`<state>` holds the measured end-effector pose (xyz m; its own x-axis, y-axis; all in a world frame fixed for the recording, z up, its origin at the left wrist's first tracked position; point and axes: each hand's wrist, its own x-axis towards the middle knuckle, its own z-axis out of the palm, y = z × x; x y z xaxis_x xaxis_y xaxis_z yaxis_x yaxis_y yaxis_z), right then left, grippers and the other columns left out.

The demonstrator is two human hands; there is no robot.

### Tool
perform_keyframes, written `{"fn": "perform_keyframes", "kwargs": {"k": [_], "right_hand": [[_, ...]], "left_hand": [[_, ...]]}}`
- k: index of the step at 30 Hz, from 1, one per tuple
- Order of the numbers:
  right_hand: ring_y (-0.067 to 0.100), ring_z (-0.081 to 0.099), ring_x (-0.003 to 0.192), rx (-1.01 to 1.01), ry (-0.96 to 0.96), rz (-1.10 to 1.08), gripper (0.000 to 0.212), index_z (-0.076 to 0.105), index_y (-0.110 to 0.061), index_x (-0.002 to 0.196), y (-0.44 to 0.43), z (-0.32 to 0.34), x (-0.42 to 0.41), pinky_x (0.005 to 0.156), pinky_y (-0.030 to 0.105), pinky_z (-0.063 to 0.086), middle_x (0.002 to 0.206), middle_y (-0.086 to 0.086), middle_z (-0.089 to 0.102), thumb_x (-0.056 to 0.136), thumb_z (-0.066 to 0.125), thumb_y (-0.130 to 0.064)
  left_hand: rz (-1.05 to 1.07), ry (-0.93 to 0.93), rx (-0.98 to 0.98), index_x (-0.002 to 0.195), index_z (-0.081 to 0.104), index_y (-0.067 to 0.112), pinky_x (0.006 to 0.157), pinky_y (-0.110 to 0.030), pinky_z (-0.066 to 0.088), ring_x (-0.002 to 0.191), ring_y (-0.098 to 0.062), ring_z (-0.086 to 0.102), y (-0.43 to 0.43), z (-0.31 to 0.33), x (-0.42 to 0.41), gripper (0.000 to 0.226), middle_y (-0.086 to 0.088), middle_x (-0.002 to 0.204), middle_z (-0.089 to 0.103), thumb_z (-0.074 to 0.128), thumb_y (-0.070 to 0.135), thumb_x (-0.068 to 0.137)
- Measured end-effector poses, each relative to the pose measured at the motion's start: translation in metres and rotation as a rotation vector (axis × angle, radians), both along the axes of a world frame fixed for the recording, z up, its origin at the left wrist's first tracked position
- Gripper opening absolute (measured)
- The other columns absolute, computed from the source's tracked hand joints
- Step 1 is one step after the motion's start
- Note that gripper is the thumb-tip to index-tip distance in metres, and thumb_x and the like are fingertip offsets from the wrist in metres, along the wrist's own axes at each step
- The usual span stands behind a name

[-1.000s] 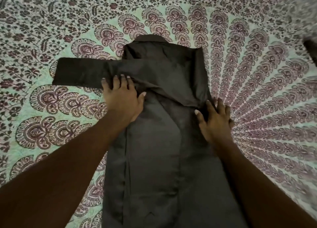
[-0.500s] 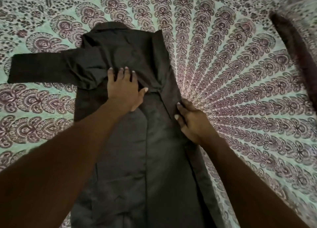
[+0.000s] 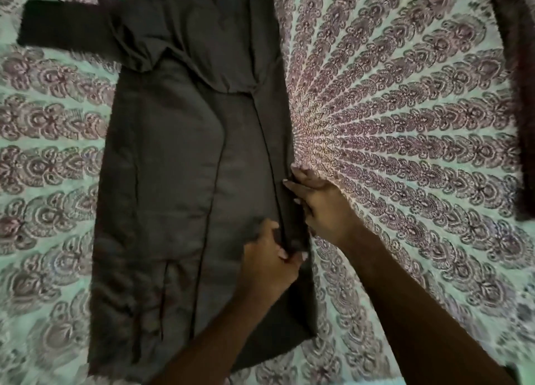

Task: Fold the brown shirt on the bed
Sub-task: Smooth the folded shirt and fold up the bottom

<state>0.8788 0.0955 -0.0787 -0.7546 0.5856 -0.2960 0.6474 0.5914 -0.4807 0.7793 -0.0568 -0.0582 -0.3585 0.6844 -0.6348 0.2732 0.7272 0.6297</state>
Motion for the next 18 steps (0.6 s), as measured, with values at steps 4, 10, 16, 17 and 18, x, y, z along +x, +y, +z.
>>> {"fn": "perform_keyframes", "kwargs": {"k": [4, 10, 16, 17, 18], "right_hand": [[0.030, 0.036, 0.152, 0.008, 0.054, 0.008, 0.049, 0.059, -0.016, 0.144, -0.017, -0.009, 0.016, 0.113, 0.057, 0.041, 0.165, 0.008, 0.037, 0.095, 0.063, -0.012], [0.038, 0.031, 0.153, 0.043, 0.036, 0.029, 0.050, 0.057, -0.017, 0.145, -0.047, -0.011, 0.024, 0.112, 0.058, 0.043, 0.169, 0.013, 0.027, 0.102, 0.042, -0.038], [0.033, 0.008, 0.160, 0.159, -0.037, 0.145, 0.059, 0.038, -0.027, 0.157, -0.080, -0.013, 0.033, 0.122, 0.055, 0.025, 0.174, 0.008, 0.007, 0.102, 0.036, -0.049], [0.031, 0.005, 0.160, 0.163, -0.044, 0.161, 0.060, 0.034, -0.028, 0.159, -0.083, -0.014, 0.033, 0.123, 0.055, 0.024, 0.174, 0.008, 0.005, 0.103, 0.038, -0.050], [0.030, 0.002, 0.161, 0.165, -0.057, 0.176, 0.062, 0.031, -0.029, 0.160, -0.085, -0.014, 0.032, 0.124, 0.056, 0.022, 0.174, 0.007, 0.003, 0.102, 0.039, -0.051]], "left_hand": [[0.102, 0.018, -0.035, 0.118, 0.038, 0.034, 0.059, -0.014, 0.037, 0.077, -0.018, 0.065, -0.027, -0.003, 0.033, 0.060, 0.010, 0.074, 0.057, 0.084, 0.023, 0.081], [0.048, 0.229, 0.132, 0.096, 0.043, 0.026, 0.057, -0.018, 0.037, 0.070, -0.007, 0.053, -0.072, -0.002, 0.034, 0.035, 0.006, 0.084, 0.050, 0.060, -0.004, 0.089], [0.022, 0.375, 0.170, 0.106, 0.072, 0.016, 0.070, -0.042, 0.059, 0.083, -0.035, 0.070, -0.110, -0.022, 0.025, 0.025, -0.010, 0.116, 0.068, 0.062, 0.015, 0.083], [0.014, 0.376, 0.165, 0.109, 0.071, 0.016, 0.071, -0.041, 0.059, 0.086, -0.036, 0.070, -0.112, -0.022, 0.023, 0.027, -0.010, 0.118, 0.067, 0.065, 0.015, 0.083], [-0.007, 0.376, 0.161, 0.112, 0.069, 0.017, 0.071, -0.041, 0.059, 0.089, -0.037, 0.070, -0.115, -0.022, 0.022, 0.030, -0.010, 0.120, 0.065, 0.068, 0.014, 0.083]]}}
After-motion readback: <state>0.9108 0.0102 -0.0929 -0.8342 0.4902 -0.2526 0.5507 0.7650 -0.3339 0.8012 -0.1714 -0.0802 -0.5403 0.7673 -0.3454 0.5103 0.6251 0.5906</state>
